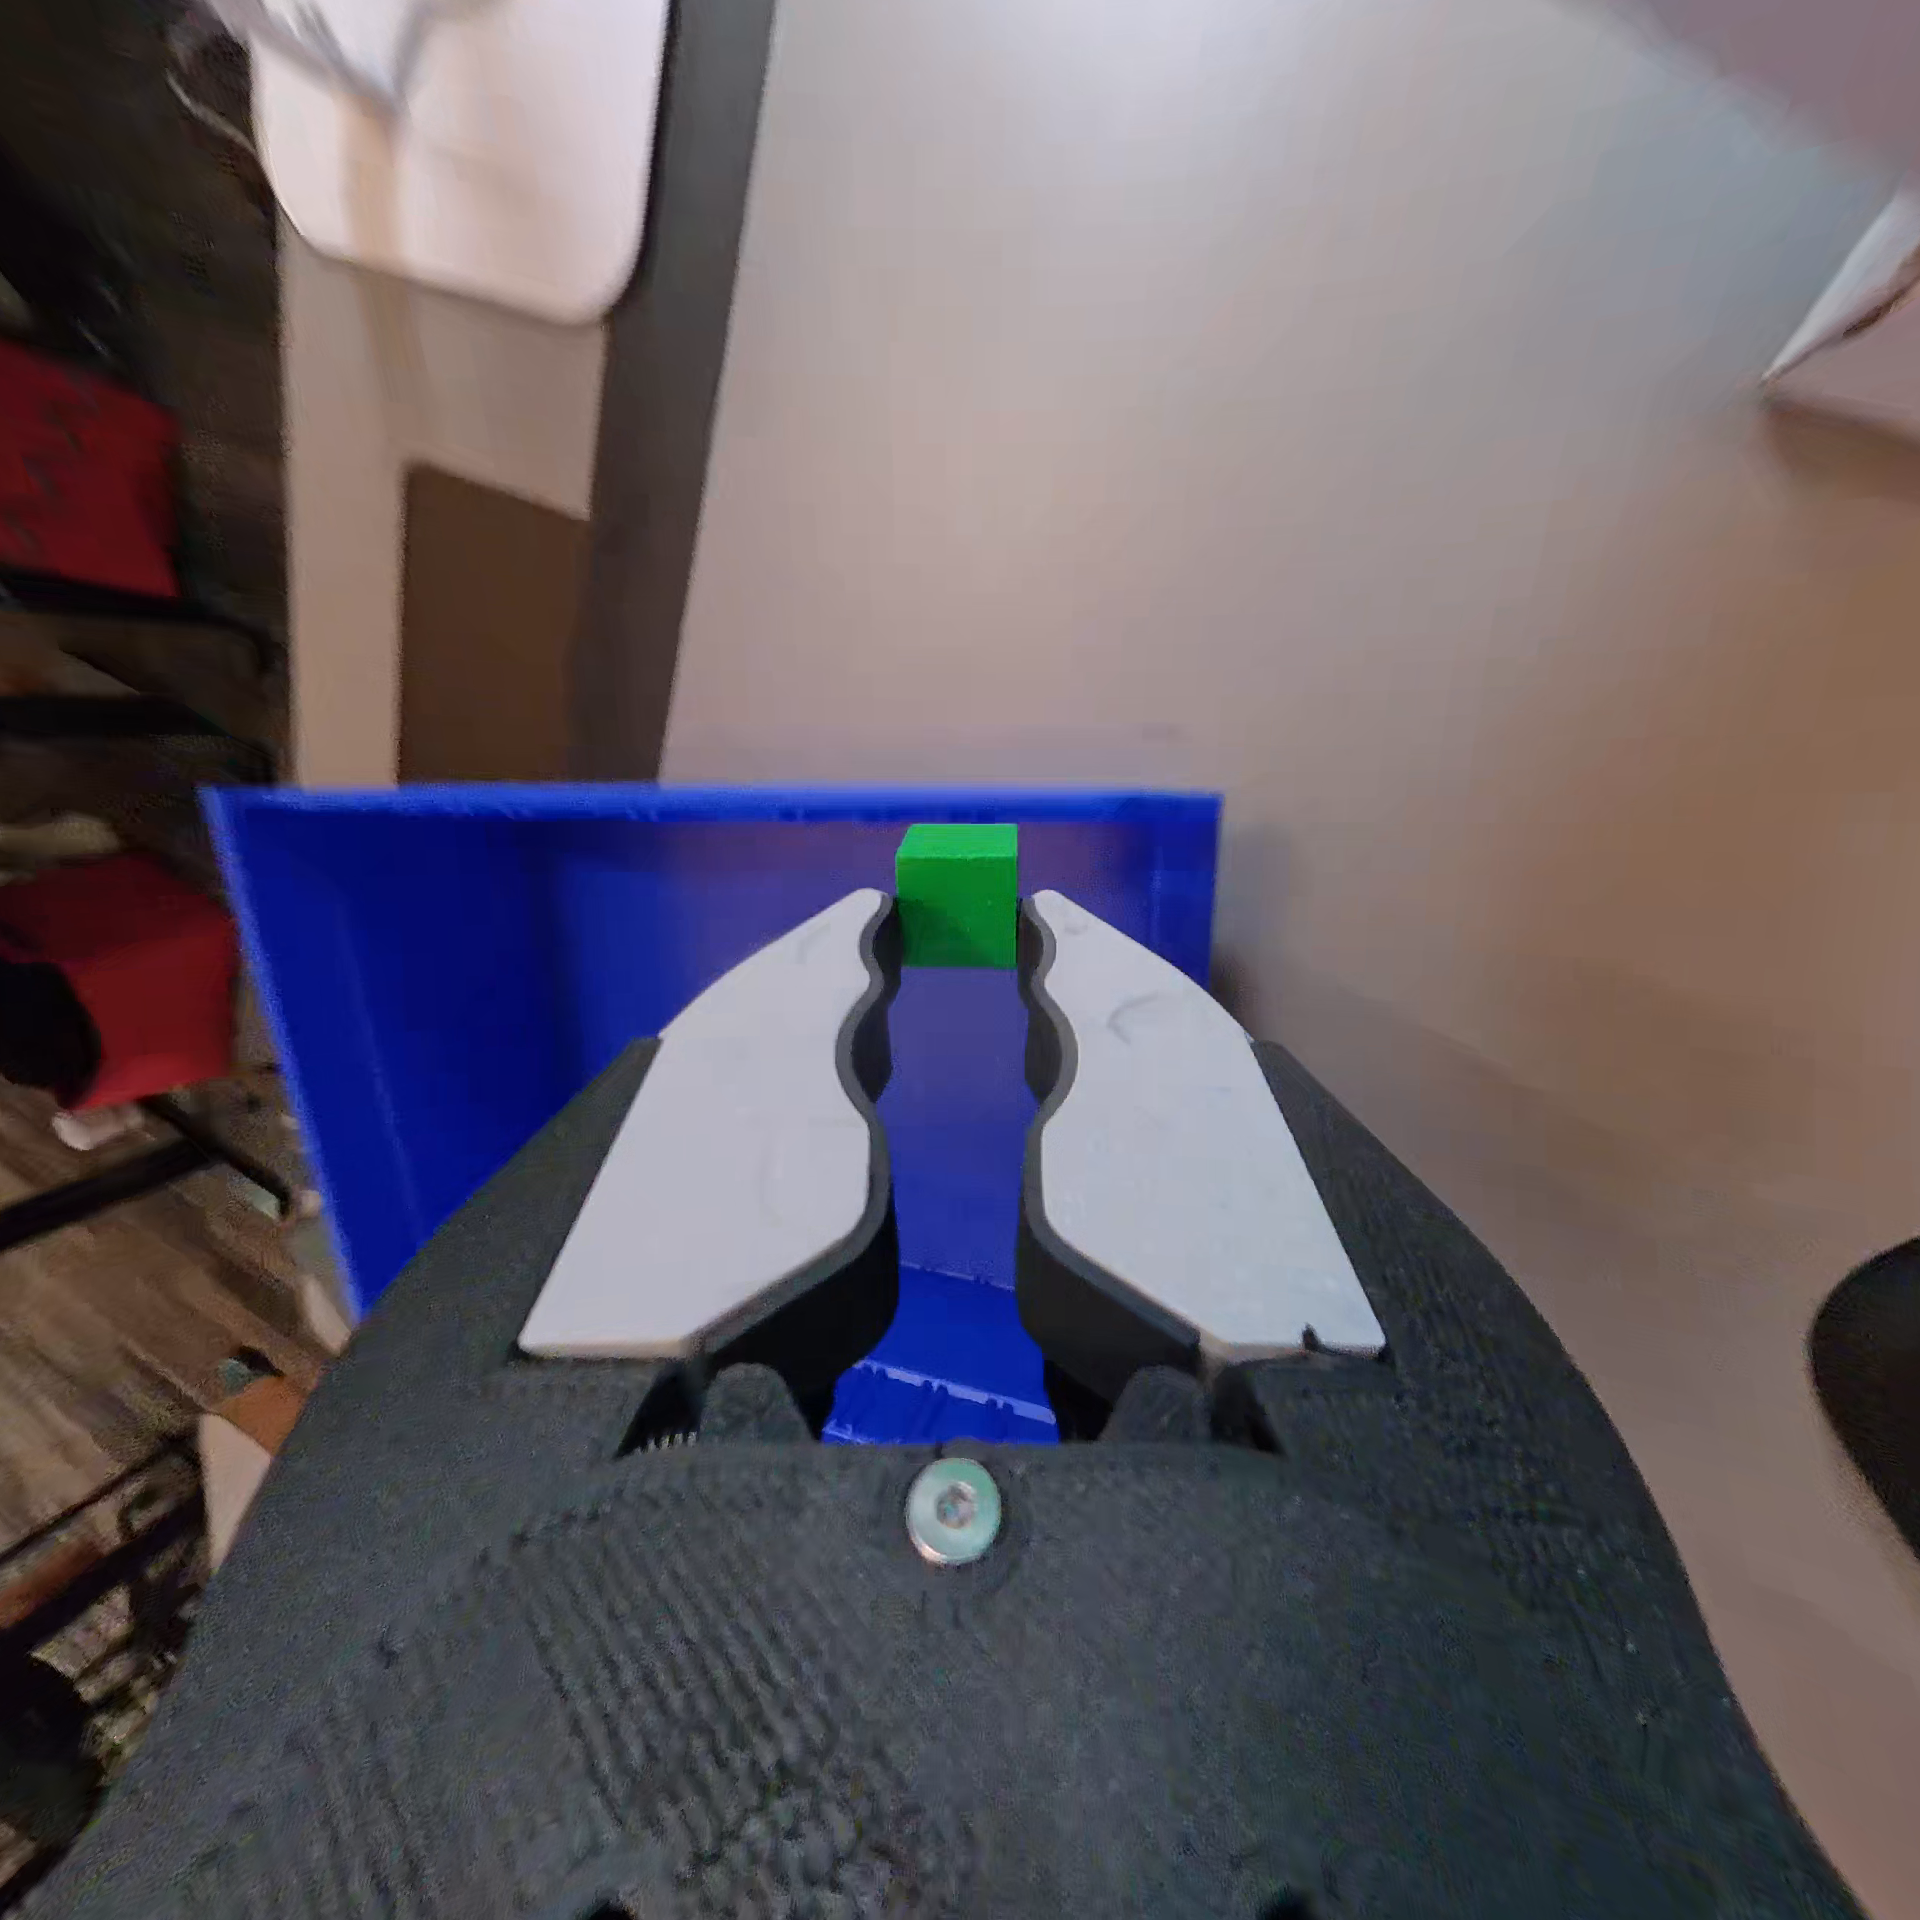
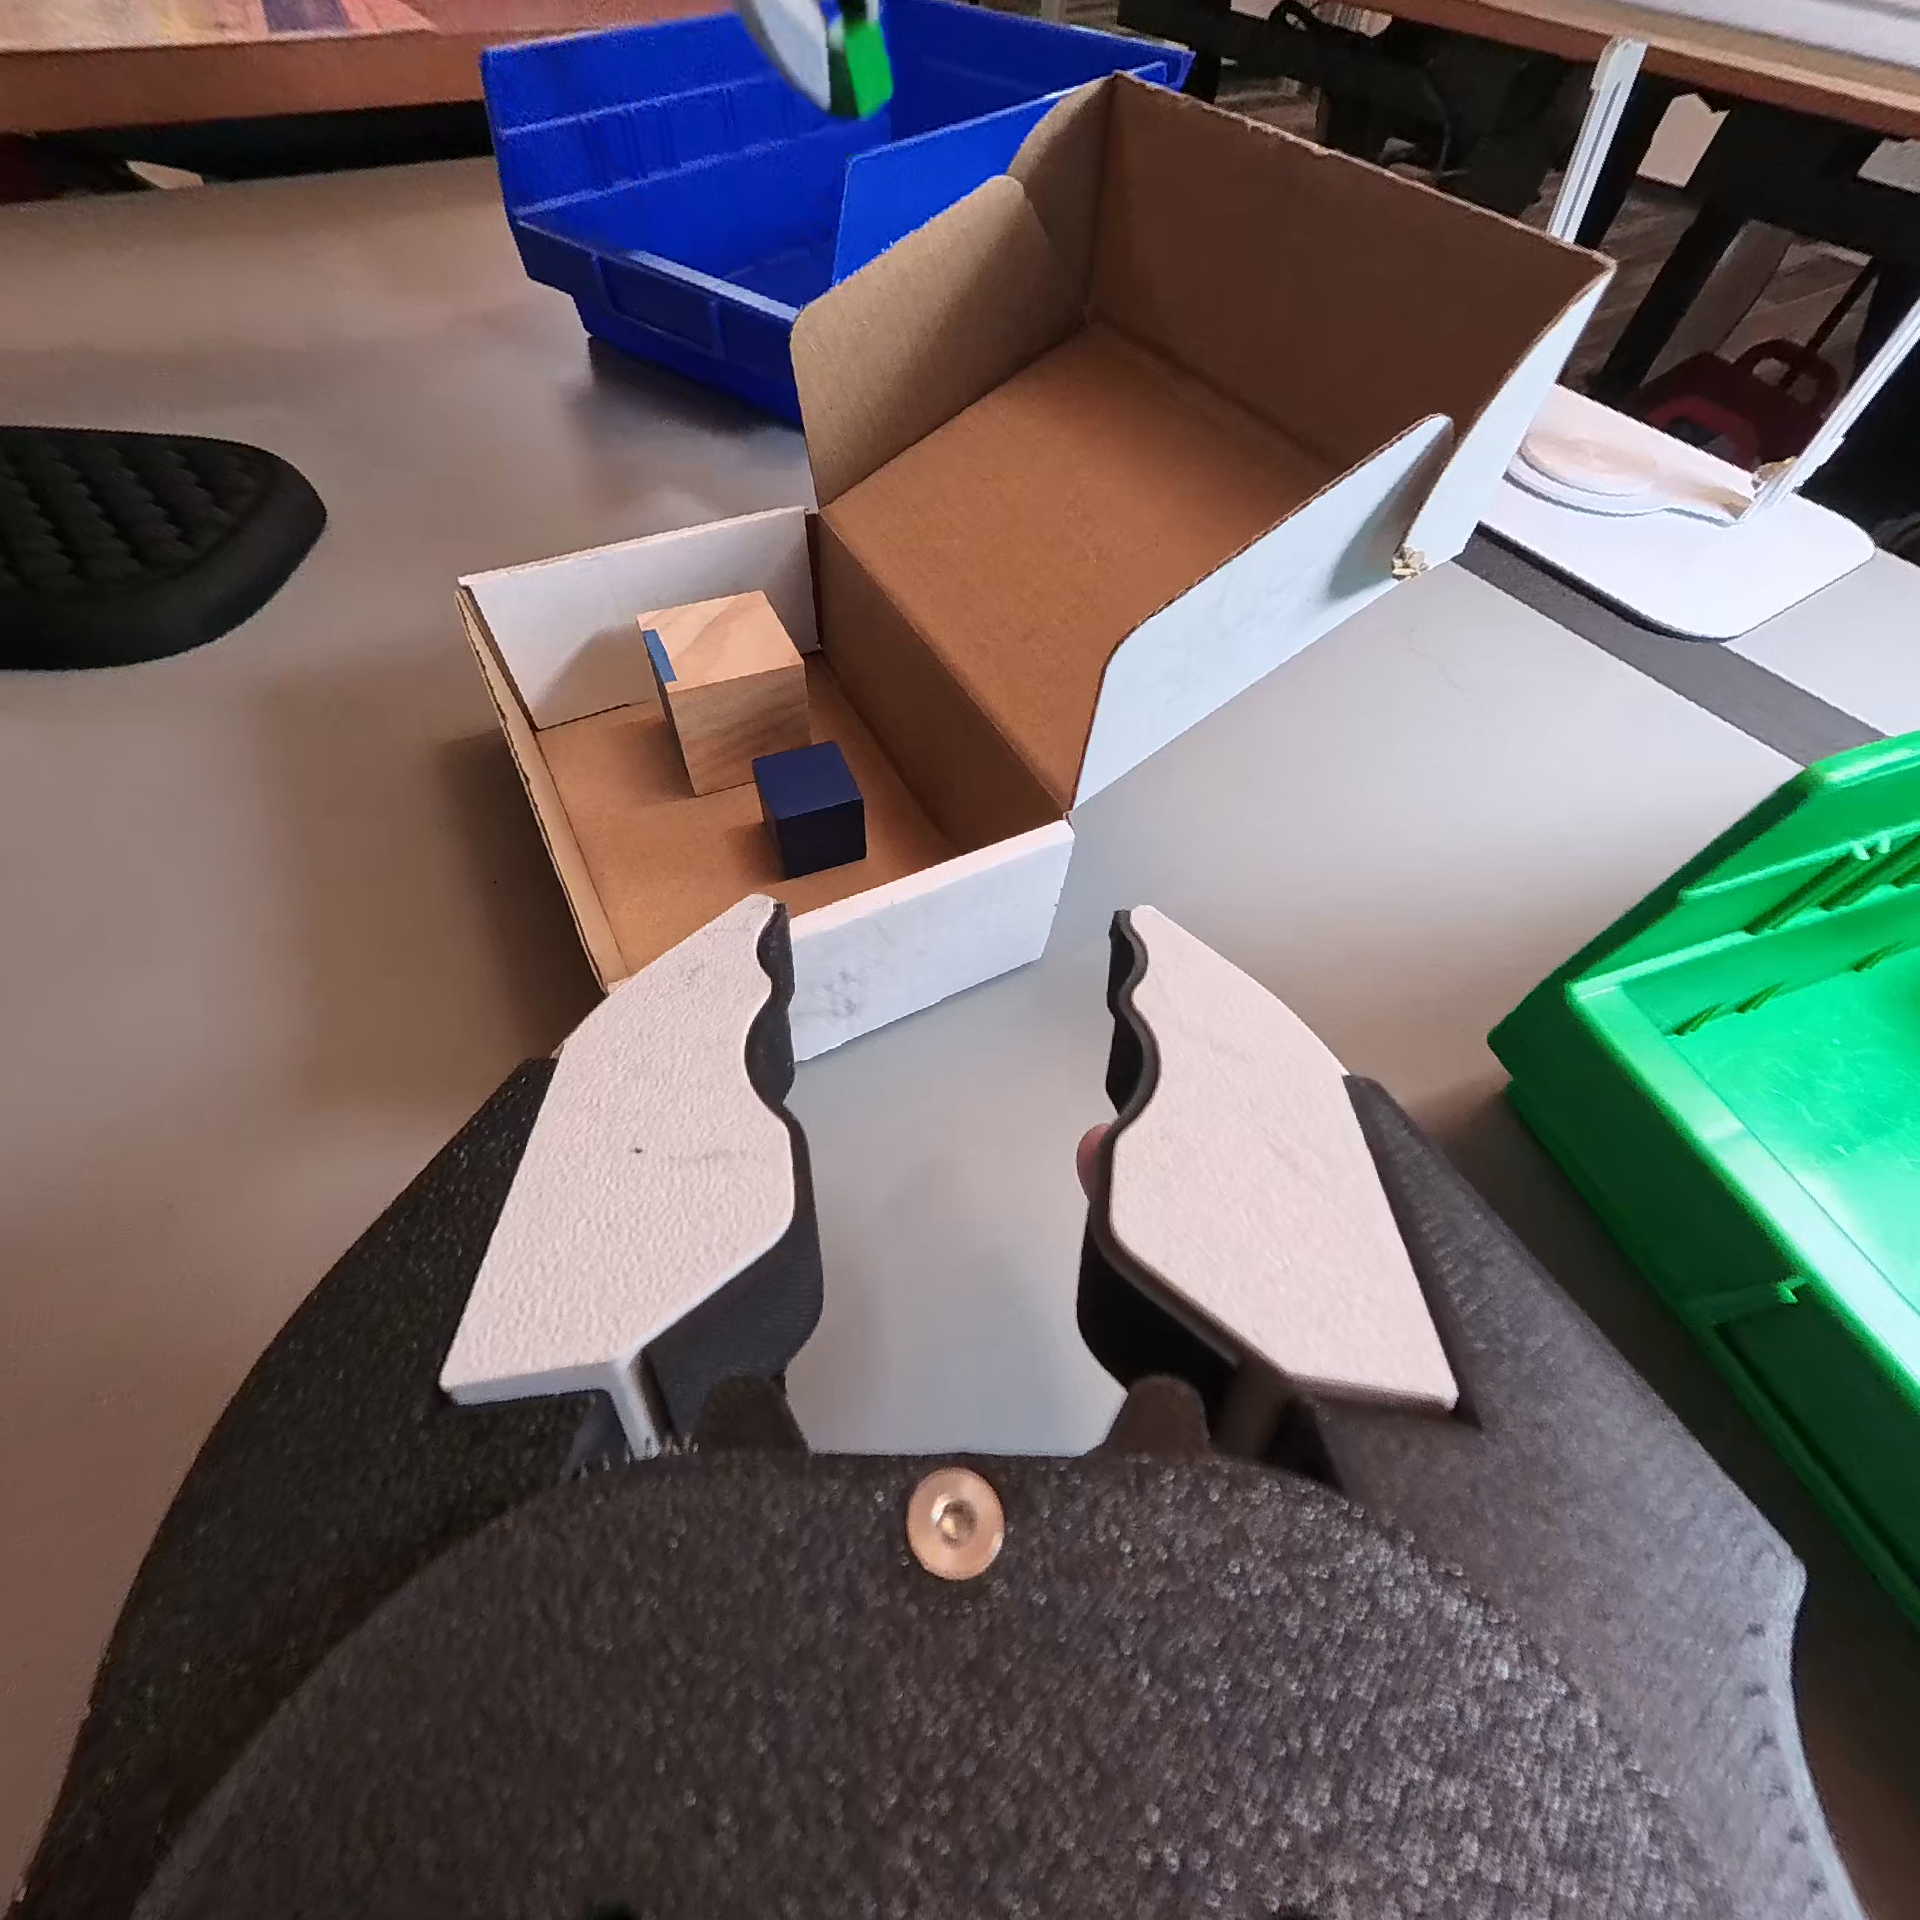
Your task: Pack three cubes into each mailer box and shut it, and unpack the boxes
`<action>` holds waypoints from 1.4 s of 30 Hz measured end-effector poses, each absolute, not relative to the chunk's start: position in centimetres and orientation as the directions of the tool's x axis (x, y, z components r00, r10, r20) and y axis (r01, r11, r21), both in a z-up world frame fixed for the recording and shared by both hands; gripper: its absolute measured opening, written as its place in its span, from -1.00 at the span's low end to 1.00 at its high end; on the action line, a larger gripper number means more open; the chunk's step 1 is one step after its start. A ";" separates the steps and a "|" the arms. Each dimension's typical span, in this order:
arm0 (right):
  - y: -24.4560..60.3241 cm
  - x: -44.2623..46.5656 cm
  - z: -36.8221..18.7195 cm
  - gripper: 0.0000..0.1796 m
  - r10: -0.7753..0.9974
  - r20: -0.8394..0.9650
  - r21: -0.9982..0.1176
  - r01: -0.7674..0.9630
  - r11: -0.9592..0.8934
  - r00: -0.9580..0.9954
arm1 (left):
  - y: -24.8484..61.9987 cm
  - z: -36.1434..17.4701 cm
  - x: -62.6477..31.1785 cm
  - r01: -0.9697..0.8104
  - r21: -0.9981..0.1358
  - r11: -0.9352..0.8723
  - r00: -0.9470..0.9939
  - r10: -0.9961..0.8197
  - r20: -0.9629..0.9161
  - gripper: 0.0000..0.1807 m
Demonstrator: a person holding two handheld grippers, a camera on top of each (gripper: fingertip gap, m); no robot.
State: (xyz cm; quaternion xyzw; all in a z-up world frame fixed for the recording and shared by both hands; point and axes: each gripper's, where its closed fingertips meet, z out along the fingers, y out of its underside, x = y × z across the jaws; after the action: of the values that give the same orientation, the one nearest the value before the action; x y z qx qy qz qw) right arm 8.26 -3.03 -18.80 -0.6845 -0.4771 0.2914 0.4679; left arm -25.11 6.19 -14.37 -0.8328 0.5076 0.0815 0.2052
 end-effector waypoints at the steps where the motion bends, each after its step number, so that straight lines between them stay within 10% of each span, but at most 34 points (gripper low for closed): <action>1: -3.1 8.2 -18.8 -0.35 0.926 0.049 -0.918 0.381 -0.105 0.374 | 6.0 -13.1 -23.6 -0.886 -0.274 -0.373 0.455 -0.814 -0.361 -0.77; 16: -3.0 8.5 -18.4 -0.35 0.922 0.059 -0.922 0.374 -0.096 0.383 | -2.4 -18.7 0.1 -0.944 -0.328 -0.028 0.091 -0.980 -0.179 -0.77; 32: -2.6 8.9 -18.5 -0.36 0.915 0.063 -0.919 0.381 -0.103 0.399 | -4.1 -25.4 3.4 -0.964 -0.266 0.011 0.025 -0.991 -0.132 -0.73; 42: -1.5 9.0 -18.5 -0.45 0.889 0.028 -0.925 0.350 -0.151 0.456 | -2.1 -16.7 -0.6 -0.724 -0.673 -0.150 0.337 -0.929 -0.155 -0.65</action>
State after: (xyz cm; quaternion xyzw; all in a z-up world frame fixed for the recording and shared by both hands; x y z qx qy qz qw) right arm 8.97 -1.46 -18.47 -0.7048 -0.4396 0.2802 0.4811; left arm -0.63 -2.06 -16.67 -0.7432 0.5560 -0.1502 0.3406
